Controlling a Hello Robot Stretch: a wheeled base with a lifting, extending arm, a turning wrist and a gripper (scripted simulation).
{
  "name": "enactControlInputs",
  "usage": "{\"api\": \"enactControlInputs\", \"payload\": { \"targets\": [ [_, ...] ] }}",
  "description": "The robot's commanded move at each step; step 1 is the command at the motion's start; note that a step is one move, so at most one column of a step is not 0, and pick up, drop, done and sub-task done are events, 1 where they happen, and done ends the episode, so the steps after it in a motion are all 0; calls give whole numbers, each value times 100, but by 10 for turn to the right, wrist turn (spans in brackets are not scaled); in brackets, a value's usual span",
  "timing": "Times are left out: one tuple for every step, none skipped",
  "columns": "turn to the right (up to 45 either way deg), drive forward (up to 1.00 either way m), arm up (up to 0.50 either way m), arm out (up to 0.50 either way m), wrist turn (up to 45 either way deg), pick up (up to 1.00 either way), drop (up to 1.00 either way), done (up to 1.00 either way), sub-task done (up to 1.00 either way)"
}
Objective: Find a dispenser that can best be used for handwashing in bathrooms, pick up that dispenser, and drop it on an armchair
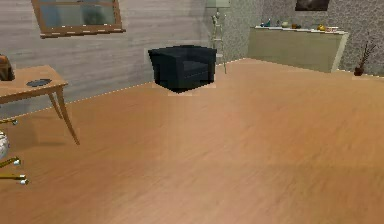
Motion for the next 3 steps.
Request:
{"api": "enactControlInputs", "payload": {
  "targets": [
    [0, 40, 0, 0, 0, 0, 0, 0, 0],
    [210, 0, 0, 0, 0, 0, 0, 0, 0],
    [0, 100, 0, 0, 0, 0, 0, 0, 0]
  ]
}}
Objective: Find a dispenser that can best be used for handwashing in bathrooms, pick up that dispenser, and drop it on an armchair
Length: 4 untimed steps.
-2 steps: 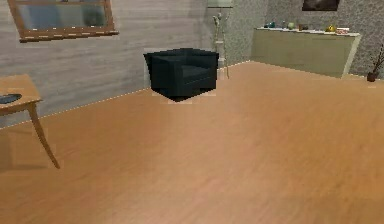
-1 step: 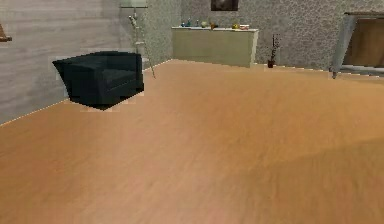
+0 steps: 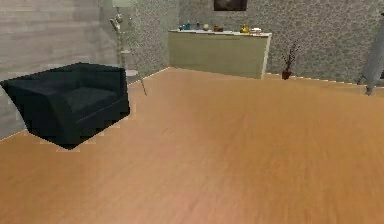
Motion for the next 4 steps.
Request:
{"api": "enactControlInputs", "payload": {
  "targets": [
    [0, 100, 0, 0, 0, 0, 0, 0, 0],
    [0, 100, 0, 0, 0, 0, 0, 0, 0],
    [0, 100, 0, 0, 0, 0, 0, 0, 0],
    [0, 100, 0, 0, 0, 0, 0, 0, 0]
  ]
}}
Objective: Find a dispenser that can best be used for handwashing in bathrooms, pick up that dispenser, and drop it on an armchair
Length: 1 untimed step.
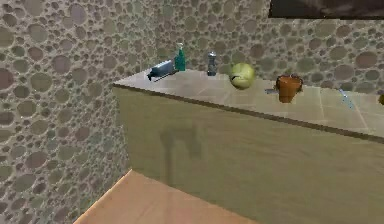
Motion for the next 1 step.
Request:
{"api": "enactControlInputs", "payload": {
  "targets": [
    [0, 80, 0, 0, 0, 0, 0, 0, 0]
  ]
}}
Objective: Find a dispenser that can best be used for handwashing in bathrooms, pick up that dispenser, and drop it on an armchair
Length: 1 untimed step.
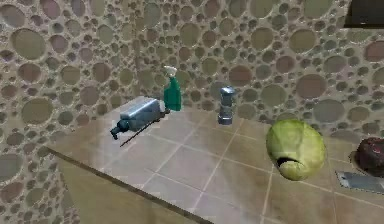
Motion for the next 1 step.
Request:
{"api": "enactControlInputs", "payload": {
  "targets": [
    [-450, 0, 0, 0, 0, 0, 0, 0, 0]
  ]
}}
